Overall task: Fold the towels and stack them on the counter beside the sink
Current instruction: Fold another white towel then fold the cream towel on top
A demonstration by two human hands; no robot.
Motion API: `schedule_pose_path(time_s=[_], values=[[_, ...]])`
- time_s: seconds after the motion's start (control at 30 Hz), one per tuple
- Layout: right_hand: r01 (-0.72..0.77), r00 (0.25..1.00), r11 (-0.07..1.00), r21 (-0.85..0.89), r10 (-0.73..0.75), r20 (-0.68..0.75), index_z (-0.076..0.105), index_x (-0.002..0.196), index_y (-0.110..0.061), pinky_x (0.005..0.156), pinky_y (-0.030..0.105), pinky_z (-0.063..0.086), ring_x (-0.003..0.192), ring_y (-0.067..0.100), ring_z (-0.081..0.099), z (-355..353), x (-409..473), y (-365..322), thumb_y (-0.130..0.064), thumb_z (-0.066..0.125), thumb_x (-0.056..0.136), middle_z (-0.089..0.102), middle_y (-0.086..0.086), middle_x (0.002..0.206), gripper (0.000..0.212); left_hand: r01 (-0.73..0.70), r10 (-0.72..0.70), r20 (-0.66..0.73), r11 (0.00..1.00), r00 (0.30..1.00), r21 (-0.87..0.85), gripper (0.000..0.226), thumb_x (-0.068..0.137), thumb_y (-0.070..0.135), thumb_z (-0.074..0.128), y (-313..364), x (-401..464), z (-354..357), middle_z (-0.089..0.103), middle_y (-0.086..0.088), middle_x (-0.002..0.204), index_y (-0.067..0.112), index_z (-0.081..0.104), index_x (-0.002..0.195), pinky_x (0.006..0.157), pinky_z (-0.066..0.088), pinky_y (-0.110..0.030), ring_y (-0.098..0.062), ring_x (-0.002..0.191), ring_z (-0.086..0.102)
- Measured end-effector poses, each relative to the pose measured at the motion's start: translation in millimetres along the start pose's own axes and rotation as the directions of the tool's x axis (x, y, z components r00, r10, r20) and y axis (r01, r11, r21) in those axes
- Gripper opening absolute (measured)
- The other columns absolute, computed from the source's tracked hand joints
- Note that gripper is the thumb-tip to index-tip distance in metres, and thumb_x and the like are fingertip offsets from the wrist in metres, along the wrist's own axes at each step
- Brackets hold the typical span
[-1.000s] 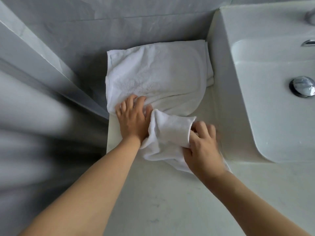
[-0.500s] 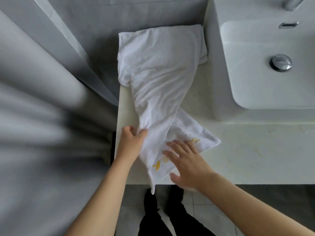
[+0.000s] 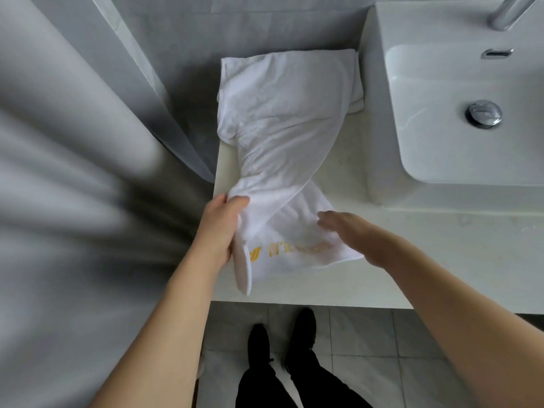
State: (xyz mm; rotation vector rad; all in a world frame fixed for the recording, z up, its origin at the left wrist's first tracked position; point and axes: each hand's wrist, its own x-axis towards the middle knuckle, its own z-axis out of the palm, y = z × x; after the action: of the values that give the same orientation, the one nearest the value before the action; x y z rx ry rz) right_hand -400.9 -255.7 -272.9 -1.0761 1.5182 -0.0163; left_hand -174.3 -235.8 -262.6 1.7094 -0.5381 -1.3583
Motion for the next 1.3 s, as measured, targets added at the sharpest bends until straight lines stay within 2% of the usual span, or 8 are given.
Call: schedule_pose_path(time_s=[0.17, 0.33, 0.6, 0.73, 0.83, 0.97, 1.2, 1.3], values=[[-0.149, 0.985, 0.742, 0.654, 0.056, 0.161, 0.065, 0.119, -0.005, 0.101, 0.045, 0.042, 0.111, 0.031, 0.063, -19.3, -15.4, 30.2, -0.077, 0.017, 0.090, 0.071, 0.012, 0.115, 0.091, -0.079, 0.001, 0.395, 0.980, 0.919, 0.180, 0.015, 0.089, 0.035, 0.061, 23.8, -1.3, 57.0, 0.065, -0.003, 0.090, 0.021, 0.066, 0.092, 0.074, 0.048, -0.031, -0.017, 0.085, 0.061], [-0.186, 0.978, 0.866, 0.464, 0.118, 0.173, 0.064, 0.109, -0.010, 0.097, 0.045, 0.047, 0.095, 0.028, 0.068, -37.0, -30.2, 39.4, -0.061, 0.052, 0.089, 0.073, 0.010, 0.097, 0.056, -0.047, -0.019, 0.328, 0.980, 0.944, 0.194, 0.026, 0.097, -0.001, 0.047, -13.9, 2.6, 73.0, 0.066, -0.005, 0.106, 0.016, 0.066, 0.097, 0.085, 0.054, -0.034, -0.021, 0.092, 0.065], [0.018, 0.987, 0.646, 0.763, 0.110, -0.117, 0.060, 0.093, -0.009, 0.088, 0.038, 0.052, 0.080, 0.025, 0.062, -17.3, -29.7, 9.2, -0.014, 0.047, 0.091, 0.061, 0.009, 0.086, 0.014, -0.355, 0.162, 0.316, 0.434, 0.935, 0.828, 0.116, 0.063, 0.073, 0.056, -111.7, -53.9, 71.5, 0.010, -0.004, 0.161, 0.028, 0.004, 0.157, 0.120, 0.011, -0.047, -0.022, 0.149, 0.008], [0.195, 0.977, 0.256, 0.947, -0.137, -0.165, 0.060, 0.092, -0.005, 0.068, 0.027, 0.052, 0.070, 0.020, 0.059, -12.5, -53.7, -22.0, -0.012, 0.040, 0.085, 0.060, 0.009, 0.078, 0.022, -0.317, 0.332, 0.176, 0.440, 0.927, 0.840, 0.117, 0.067, 0.082, 0.050, -117.9, -56.2, 97.4, 0.024, -0.017, 0.159, 0.016, 0.017, 0.157, 0.112, 0.025, -0.067, -0.036, 0.147, 0.023], [0.301, 0.929, 0.237, 0.924, -0.293, -0.228, 0.062, 0.090, -0.003, 0.062, 0.022, 0.048, 0.072, 0.018, 0.058, -18.2, -73.0, -39.2, -0.008, 0.037, 0.083, 0.059, 0.008, 0.078, 0.026, -0.351, 0.568, -0.067, 0.593, 0.820, 0.724, 0.068, 0.084, 0.027, 0.067, -106.5, -35.8, 79.7, 0.048, -0.015, 0.142, 0.011, 0.043, 0.145, 0.100, 0.047, -0.057, -0.035, 0.130, 0.048], [0.443, 0.871, 0.181, 0.878, -0.317, -0.374, 0.065, 0.107, -0.004, 0.073, 0.028, 0.048, 0.090, 0.025, 0.060, -36.3, -88.7, -46.4, -0.008, 0.036, 0.074, 0.061, 0.013, 0.097, 0.045, -0.323, 0.452, -0.337, 0.870, 0.826, 0.373, 0.052, 0.084, -0.007, 0.041, -40.3, -26.5, 40.7, 0.063, 0.003, 0.117, 0.014, 0.062, 0.126, 0.092, 0.048, -0.030, -0.026, 0.115, 0.059], [0.327, 0.942, 0.035, 0.944, -0.095, -0.323, 0.067, 0.095, -0.008, 0.075, 0.027, 0.055, 0.081, 0.023, 0.070, -26.7, -90.3, -26.0, -0.008, 0.039, 0.060, 0.071, 0.008, 0.089, 0.044, -0.626, 0.989, -0.020, 0.111, 0.150, 0.772, 0.026, 0.075, 0.007, 0.046, 71.1, -61.4, -9.6, 0.058, -0.017, 0.087, 0.005, 0.064, 0.094, 0.073, 0.031, -0.036, -0.031, 0.082, 0.048], [0.209, 0.971, 0.069, 0.975, 0.105, -0.215, 0.065, 0.102, -0.007, 0.079, 0.032, 0.056, 0.090, 0.029, 0.069, -7.7, -81.9, -5.5, -0.006, 0.040, 0.058, 0.071, 0.012, 0.101, 0.051, -0.481, 0.965, 0.175, -0.060, 0.198, 0.875, 0.028, 0.068, 0.015, 0.047, 60.6, -73.9, -16.4, 0.055, -0.011, 0.077, 0.013, 0.069, 0.086, 0.068, 0.024, -0.037, -0.031, 0.073, 0.044]])
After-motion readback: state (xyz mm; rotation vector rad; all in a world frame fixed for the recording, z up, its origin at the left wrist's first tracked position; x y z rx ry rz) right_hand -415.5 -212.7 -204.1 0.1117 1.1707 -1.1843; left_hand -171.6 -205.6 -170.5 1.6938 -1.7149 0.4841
